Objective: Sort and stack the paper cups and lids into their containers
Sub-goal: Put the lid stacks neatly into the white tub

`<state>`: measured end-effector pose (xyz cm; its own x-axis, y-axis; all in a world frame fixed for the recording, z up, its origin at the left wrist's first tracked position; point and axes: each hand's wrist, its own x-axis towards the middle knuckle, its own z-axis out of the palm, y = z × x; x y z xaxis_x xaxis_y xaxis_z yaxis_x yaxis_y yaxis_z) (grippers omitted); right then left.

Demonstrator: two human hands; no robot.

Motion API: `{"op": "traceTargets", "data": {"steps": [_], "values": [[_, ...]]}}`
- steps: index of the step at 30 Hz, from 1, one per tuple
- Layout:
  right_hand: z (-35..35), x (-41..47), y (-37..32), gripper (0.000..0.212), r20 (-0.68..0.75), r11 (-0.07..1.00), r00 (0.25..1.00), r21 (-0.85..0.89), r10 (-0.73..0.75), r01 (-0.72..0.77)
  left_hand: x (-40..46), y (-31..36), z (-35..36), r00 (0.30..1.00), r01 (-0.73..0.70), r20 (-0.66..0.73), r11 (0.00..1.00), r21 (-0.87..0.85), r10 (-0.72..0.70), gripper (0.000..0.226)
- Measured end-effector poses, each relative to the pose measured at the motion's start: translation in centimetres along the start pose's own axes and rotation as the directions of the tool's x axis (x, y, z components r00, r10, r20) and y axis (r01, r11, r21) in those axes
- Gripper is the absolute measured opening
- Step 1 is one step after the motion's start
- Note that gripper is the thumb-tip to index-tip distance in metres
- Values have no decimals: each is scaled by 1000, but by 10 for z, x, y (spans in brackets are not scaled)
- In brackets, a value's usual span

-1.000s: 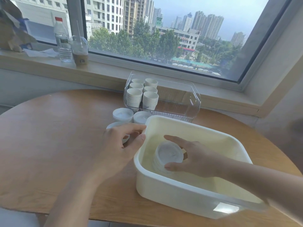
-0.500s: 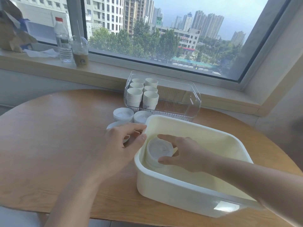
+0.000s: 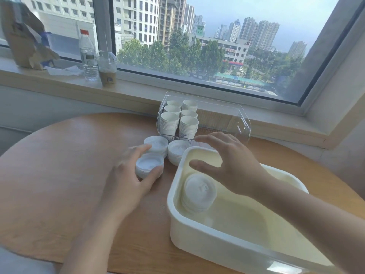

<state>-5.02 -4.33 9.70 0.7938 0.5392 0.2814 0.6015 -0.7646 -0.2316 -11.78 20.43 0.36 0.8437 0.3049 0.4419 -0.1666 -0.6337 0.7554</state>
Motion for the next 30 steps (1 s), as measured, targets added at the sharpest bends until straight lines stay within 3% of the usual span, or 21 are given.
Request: {"op": "traceTargets", "data": {"steps": [4,7,11,20,30], "values": [[18,5,-7,86,127,994,991,105,28,-42,2,-25,15,997,75,-9,985,156,-75,90],[23,3,-4,87,136,996,990,80,26,-38,2,-35,25,986,163,11,972,169,-168,113],[26,2,-3,86,132,998,991,52,31,-38,6,-45,36,976,207,27,963,173,-215,125],[26,2,-5,85,147,998,988,44,37,-44,15,-55,50,972,219,32,952,216,-231,107],[20,2,-10,86,172,998,984,42,42,-50,8,-46,32,981,193,-41,972,131,-189,95]]}}
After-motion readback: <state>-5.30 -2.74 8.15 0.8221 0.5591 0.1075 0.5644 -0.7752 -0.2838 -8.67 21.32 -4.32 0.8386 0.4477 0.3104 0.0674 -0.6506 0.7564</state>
